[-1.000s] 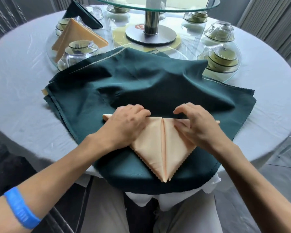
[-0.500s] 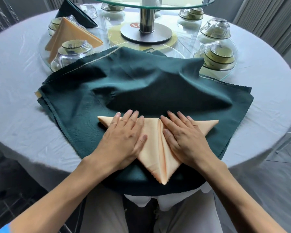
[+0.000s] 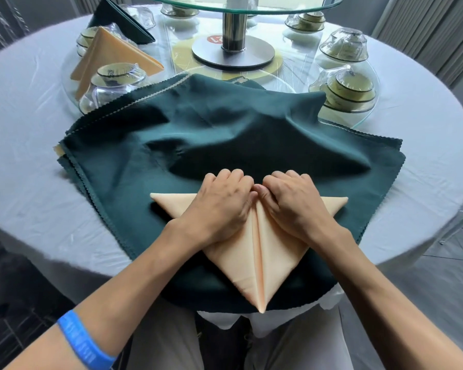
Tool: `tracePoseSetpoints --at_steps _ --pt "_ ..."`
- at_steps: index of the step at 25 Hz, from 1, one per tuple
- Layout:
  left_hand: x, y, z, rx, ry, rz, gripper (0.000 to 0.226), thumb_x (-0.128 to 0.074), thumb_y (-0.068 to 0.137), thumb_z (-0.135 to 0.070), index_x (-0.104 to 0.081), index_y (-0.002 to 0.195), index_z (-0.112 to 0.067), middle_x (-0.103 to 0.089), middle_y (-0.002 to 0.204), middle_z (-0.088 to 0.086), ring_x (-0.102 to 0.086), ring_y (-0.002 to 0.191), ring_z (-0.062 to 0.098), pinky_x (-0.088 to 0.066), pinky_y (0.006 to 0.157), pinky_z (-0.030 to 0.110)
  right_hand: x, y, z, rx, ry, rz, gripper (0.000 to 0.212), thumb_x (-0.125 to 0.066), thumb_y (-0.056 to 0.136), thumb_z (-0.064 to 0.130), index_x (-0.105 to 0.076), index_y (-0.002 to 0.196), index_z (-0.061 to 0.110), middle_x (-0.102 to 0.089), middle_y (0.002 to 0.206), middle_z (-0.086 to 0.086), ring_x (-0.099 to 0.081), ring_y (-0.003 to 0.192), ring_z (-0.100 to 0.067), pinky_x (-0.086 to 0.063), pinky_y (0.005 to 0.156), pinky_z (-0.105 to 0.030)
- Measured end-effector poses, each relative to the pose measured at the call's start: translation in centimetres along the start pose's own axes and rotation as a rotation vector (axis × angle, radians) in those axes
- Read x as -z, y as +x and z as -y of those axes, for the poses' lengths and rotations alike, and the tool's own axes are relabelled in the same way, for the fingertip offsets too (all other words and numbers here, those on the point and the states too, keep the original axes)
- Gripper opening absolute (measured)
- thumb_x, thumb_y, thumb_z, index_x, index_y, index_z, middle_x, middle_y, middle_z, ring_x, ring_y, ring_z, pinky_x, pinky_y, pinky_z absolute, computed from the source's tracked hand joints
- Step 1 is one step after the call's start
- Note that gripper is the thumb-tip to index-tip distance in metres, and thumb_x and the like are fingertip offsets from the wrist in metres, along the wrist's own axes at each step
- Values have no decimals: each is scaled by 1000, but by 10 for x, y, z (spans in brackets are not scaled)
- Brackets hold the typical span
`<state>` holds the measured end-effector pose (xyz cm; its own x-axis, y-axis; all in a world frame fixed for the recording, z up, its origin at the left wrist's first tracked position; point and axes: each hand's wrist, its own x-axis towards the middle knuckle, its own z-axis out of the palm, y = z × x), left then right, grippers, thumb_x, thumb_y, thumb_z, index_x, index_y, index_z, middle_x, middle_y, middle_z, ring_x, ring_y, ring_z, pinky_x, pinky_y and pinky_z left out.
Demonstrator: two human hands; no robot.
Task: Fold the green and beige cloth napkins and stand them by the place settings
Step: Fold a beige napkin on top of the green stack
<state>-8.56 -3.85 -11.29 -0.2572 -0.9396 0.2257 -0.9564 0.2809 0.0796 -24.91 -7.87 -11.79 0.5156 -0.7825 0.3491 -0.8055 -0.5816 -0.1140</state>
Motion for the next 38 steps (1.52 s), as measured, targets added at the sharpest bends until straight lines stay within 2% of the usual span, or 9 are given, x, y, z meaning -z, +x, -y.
tracePoseSetpoints --at_steps 3,7,9,12,16,22,28,34,38 --pt "4 4 1 36 -55 61 30 -20 104 -41 -36 86 -23 -61 91 5 -57 87 31 -24 70 36 3 4 1 -37 53 17 44 -24 99 49 -36 67 21 -60 65 -7 -58 68 -35 -25 61 -34" --pt "12 14 -6 171 -62 180 25 -28 107 -37 -39 89 -22 -66 98 12 -61 93 38 -30 69 38 6 7 4 -193 21 99 39 -30 102 48 -41 76 21 -64 84 -7 -58 87 -30 -25 62 -35" --pt "12 11 -11 154 51 71 24 -35 103 -33 -49 90 -19 -64 95 10 -61 89 36 -35 72 41 8 10 8 -259 3 114 39 -31 102 49 -41 77 21 -63 85 -7 -58 87 -30 -27 62 -34" --pt "13 -18 -20 139 19 -81 27 -40 96 -34 -61 96 -19 -60 102 3 -56 94 28 -39 85 43 8 12 9 -328 -8 90 38 -36 101 47 -42 76 20 -63 84 -9 -60 85 -33 -29 62 -34" --pt "7 -72 -32 85 -77 10 58 -28 99 -50 -59 131 -13 -58 135 6 -51 127 28 -32 111 47 3 14 13 -371 -35 73 35 -41 100 44 -47 79 17 -65 86 -11 -61 85 -36 -32 62 -35" --pt "-12 -91 -46 74 -110 40 83 -9 100 -63 -37 150 -3 -30 158 16 -20 149 31 -11 115 43 24 -33 5 -121 351 -196 16 -52 93 24 -66 91 15 -67 94 2 -60 88 -23 -47 81 -40" --pt "-17 -87 -60 51 -95 -37 69 -35 93 -39 -38 148 2 -35 155 20 -32 145 32 -20 114 43 18 -100 11 -8 191 -31 39 -43 96 27 -61 128 14 -56 139 -3 -45 134 -27 -33 110 -40" --pt "-13 -96 -62 11 -115 -63 64 -35 94 -35 -39 148 0 -35 156 16 -29 147 26 -22 116 40 0 -95 43 -167 44 34 59 -38 88 33 -47 143 14 -44 150 -6 -38 140 -29 -19 113 -40" --pt "-16 -94 -62 17 -84 -50 63 -35 92 -32 -45 143 3 -38 153 19 -33 145 29 -23 114 42 3 -85 30 -80 4 135 57 -28 98 42 -40 148 18 -36 155 -2 -32 143 -25 -16 114 -37"
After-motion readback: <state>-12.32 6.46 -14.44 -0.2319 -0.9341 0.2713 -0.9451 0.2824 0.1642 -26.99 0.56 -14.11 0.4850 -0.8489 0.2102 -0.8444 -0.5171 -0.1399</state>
